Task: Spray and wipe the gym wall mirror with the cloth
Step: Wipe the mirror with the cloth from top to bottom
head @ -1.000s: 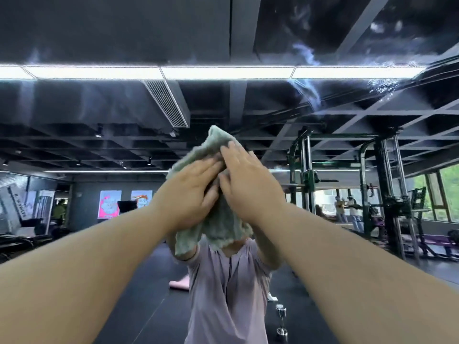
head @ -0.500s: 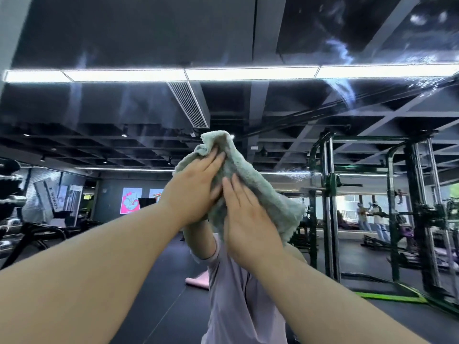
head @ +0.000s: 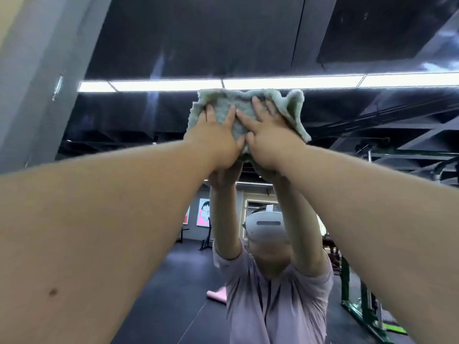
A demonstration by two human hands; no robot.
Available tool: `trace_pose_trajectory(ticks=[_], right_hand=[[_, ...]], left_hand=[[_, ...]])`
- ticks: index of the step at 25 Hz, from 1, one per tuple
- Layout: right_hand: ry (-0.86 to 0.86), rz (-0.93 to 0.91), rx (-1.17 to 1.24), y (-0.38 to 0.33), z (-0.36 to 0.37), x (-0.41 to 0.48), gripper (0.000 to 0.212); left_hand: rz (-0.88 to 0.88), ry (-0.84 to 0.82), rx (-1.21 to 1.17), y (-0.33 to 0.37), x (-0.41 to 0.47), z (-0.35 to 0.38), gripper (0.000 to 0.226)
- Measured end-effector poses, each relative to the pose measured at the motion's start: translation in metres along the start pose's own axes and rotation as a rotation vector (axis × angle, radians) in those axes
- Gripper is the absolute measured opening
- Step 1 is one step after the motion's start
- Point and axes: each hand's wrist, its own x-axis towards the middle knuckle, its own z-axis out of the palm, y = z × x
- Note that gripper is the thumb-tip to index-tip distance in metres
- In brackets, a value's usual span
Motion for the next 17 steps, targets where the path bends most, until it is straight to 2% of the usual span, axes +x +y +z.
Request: trace_pose_trajectory(ticks=[4, 7, 10, 14, 17], right_hand=[[-0.022, 0.009, 0.045, -0.007, -0.002, 0.037, 0.056], [-0.001, 0.011, 0.068, -0.002, 0.002, 0.028, 0.060], [-0.002, 0.006, 0.216, -0.007, 0.018, -0.023, 0.058], [0.028, 0.151, 0.468, -0.007, 0.043, -0.136, 0.044], [0.105, 0.258, 0.399, 0.040, 0.038, -0.179, 0.032]], left_hand=[[0.016, 0.027, -0.015, -0.029, 0.024, -0.012, 0.078], [0.040, 0.076, -0.024, -0.025, 0.011, -0.003, 0.073], [0.094, 0.078, 0.039, -0.013, -0.030, 0.017, 0.072], [0.293, 0.110, 0.042, 0.024, -0.118, 0.054, 0.069], [0.425, 0.170, -0.022, 0.075, -0.147, 0.073, 0.059]])
